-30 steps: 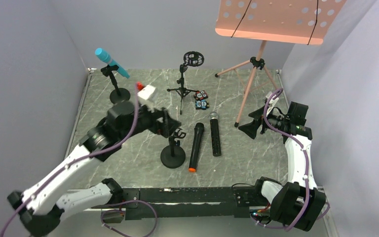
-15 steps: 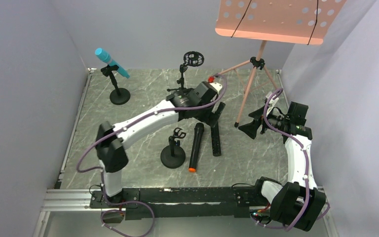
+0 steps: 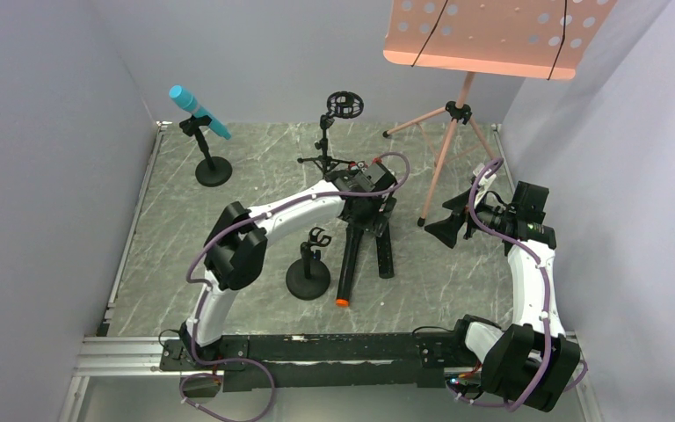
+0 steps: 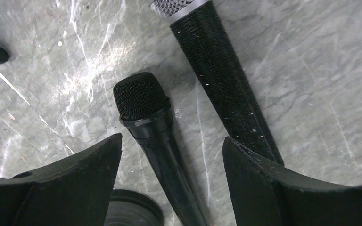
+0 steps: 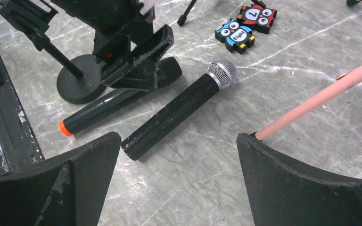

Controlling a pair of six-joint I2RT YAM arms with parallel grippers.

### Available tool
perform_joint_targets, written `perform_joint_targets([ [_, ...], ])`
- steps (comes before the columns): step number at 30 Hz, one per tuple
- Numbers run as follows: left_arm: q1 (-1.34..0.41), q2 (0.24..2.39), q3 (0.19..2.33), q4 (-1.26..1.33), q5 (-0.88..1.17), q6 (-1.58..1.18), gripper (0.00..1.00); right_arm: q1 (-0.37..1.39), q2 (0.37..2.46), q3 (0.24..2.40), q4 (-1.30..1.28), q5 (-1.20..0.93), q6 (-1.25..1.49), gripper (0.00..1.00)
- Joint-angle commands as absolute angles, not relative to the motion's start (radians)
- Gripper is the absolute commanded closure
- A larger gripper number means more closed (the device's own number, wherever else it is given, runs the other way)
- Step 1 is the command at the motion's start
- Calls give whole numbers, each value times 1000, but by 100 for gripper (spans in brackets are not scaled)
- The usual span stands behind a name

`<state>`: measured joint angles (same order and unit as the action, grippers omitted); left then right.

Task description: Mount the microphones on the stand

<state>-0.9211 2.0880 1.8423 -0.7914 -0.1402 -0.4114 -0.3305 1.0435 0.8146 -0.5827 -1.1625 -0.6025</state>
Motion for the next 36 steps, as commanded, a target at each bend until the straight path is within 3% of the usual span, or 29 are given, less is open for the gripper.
perform_joint_targets([
  [1, -912, 2122, 1827, -807, -193, -482, 19, -332, 1029, 859, -589, -1197, -630, 0],
  [7, -903, 2155, 1780, -820, -225, -514, 26, -331, 1029, 857, -586, -1195, -629, 0],
  [21, -910, 2168, 1677, -788, -187, -570, 29, -332, 1033, 856, -583, -1193, -627, 0],
  [25, -912, 2171, 1679, -788, -185, -576, 38, -333, 1033, 856, -583, -1192, -627, 0],
  [28, -912, 2186, 1691, -795, -173, -575, 38, -332, 1032, 856, -583, -1192, -628, 0],
  [32, -911, 2194, 1704, -797, -163, -567, 53, -332, 1031, 857, -586, -1192, -630, 0],
  [36, -906, 2178, 1730, -805, -183, -552, 87, -332, 1030, 857, -588, -1191, -632, 0],
])
